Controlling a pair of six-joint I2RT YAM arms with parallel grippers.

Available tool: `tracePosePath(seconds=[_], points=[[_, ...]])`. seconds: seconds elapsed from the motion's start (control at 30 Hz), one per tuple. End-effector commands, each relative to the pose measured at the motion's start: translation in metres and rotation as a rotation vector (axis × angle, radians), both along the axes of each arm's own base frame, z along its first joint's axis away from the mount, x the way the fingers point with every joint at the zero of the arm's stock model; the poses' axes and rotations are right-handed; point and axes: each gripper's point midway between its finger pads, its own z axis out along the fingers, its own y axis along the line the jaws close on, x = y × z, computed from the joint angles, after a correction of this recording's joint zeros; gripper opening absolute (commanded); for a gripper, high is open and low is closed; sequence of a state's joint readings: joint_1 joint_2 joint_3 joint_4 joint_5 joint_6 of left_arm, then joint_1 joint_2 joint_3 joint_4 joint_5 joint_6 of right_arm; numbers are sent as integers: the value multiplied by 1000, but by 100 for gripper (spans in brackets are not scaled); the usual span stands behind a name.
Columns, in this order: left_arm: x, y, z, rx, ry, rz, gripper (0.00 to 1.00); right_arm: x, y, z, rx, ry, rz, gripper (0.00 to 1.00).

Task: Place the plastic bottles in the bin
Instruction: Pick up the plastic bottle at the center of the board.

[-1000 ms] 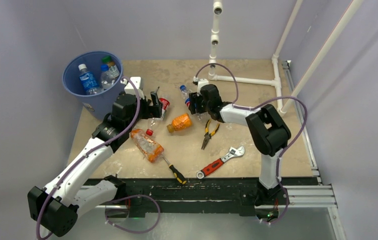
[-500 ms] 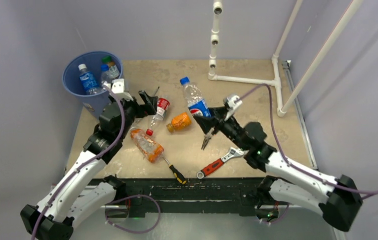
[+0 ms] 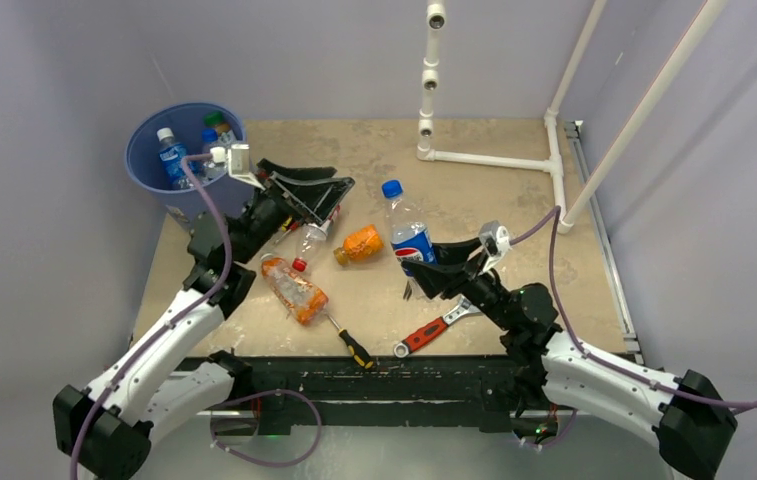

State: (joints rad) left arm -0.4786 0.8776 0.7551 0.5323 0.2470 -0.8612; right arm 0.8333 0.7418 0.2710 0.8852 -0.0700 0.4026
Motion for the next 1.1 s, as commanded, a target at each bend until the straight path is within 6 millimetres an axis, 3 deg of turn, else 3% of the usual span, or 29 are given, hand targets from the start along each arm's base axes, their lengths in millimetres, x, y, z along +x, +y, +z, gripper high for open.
tracePosePath(seconds=[0.0, 0.17, 0.37, 0.57, 0.77, 0.87, 1.03, 1.07], points=[[-29, -31, 30, -28, -79, -238, 98, -16, -1, 25, 176, -32, 82, 39], [-32, -67, 13, 99, -67, -238, 96, -17, 12, 23, 182, -19, 120, 39], [-30, -78, 6, 142, -53, -239, 91, -16, 19, 27, 173, -23, 127, 38], [-16, -78, -7, 186, 16, -184, 64, -14, 23, 23, 148, -9, 120, 37], [-18, -82, -6, 191, 11, -193, 51, -14, 25, 21, 135, -8, 116, 37], [-18, -83, -9, 197, 13, -197, 36, -13, 26, 21, 130, -10, 113, 37], [-17, -84, -10, 207, 12, -196, 0, -13, 27, 20, 120, -4, 119, 39], [-17, -84, -10, 212, 12, -192, 0, -13, 29, 19, 113, 1, 123, 44]])
